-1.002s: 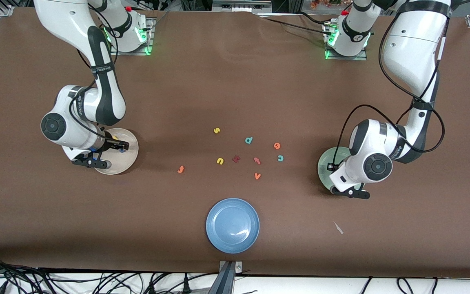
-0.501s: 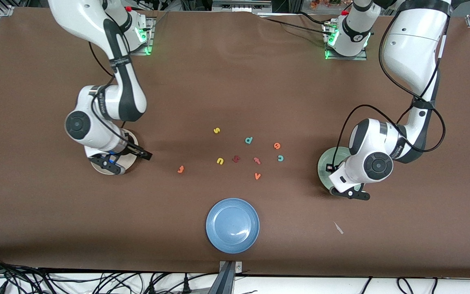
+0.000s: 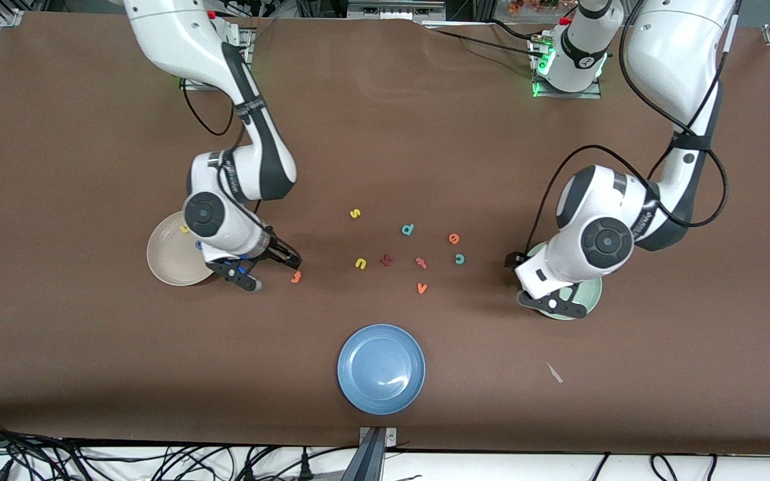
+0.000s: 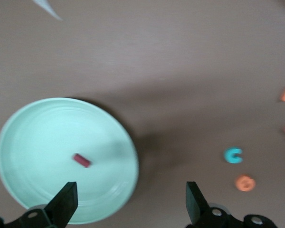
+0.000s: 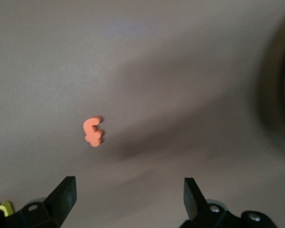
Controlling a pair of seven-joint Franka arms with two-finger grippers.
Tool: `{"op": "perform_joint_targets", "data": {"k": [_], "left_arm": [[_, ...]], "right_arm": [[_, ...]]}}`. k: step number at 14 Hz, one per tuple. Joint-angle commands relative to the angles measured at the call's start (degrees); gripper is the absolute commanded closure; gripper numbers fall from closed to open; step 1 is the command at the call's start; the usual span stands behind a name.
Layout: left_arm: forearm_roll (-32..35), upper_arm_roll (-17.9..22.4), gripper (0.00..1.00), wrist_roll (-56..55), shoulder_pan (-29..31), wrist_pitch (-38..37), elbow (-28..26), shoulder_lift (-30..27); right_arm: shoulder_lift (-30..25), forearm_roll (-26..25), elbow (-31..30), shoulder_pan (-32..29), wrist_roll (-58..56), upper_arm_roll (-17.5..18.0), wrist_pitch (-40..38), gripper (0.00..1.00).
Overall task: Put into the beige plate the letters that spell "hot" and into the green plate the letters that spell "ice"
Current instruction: 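Grasp the f with the right gripper while the left gripper grasps the c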
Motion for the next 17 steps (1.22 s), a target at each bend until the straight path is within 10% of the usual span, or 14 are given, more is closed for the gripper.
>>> {"op": "perform_joint_targets", "data": {"k": [1, 9, 17], "left_arm": [[0.77, -2.09, 0.00, -7.81, -1.46, -0.58, -0.94, -0.18], [-0.81, -2.62, 0.01, -10.91, -4.37, 6.34, -3.66, 4.22], [0.07, -2.45, 0.36, -16.19, -7.36, 11.99, -4.11, 7.90]], "right_arm": [[4.81, -0.17, 5.38, 0.88, 1.51, -0.23, -0.32, 0.00], [9.04, -0.17, 9.96, 0.54, 0.11, -0.23, -0.23, 0.05], [9.83, 0.19, 9.96, -0.52, -2.70, -0.32, 1.08, 0.23]]}}
